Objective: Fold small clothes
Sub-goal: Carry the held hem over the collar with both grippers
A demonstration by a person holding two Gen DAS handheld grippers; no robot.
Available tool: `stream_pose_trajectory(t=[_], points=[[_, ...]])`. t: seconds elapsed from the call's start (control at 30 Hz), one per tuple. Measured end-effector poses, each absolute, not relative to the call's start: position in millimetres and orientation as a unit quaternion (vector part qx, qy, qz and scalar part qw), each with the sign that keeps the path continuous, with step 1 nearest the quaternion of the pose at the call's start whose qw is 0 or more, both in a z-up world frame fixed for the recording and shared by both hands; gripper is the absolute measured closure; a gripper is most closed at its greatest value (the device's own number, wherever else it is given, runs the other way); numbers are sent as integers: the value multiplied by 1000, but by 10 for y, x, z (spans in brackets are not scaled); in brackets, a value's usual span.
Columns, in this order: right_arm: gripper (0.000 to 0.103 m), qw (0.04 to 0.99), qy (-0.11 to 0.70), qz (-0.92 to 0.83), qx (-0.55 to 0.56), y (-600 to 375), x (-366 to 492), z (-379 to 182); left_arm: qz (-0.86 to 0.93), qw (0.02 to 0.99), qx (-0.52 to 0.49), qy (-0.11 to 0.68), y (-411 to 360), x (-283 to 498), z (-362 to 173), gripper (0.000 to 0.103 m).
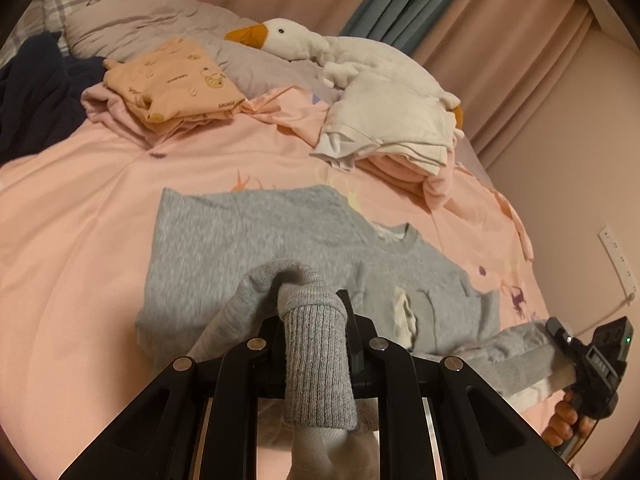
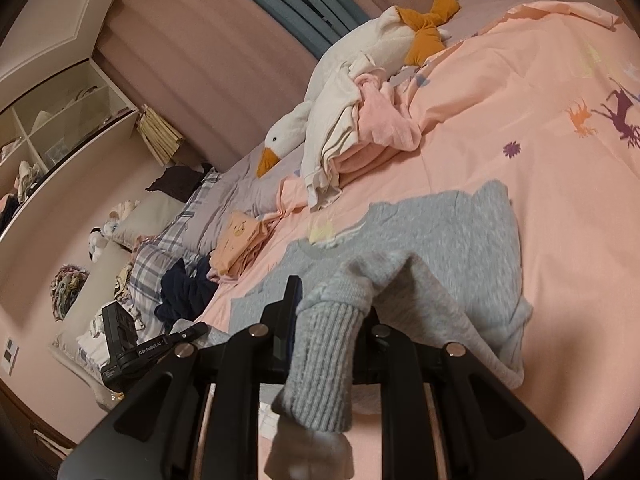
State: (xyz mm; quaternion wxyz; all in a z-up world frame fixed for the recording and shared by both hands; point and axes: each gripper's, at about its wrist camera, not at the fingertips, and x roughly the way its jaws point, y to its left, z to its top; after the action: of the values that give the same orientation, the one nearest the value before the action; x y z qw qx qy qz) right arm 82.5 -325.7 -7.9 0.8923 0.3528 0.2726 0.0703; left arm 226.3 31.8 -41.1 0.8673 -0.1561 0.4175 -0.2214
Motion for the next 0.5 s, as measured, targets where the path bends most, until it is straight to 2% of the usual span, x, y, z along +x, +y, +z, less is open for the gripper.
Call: stream_pose_trajectory(t=[0.5], points=[[85,886,272,57,372,-3535,1276,-104,-210,868,-153,423,131,2761,-366,87]])
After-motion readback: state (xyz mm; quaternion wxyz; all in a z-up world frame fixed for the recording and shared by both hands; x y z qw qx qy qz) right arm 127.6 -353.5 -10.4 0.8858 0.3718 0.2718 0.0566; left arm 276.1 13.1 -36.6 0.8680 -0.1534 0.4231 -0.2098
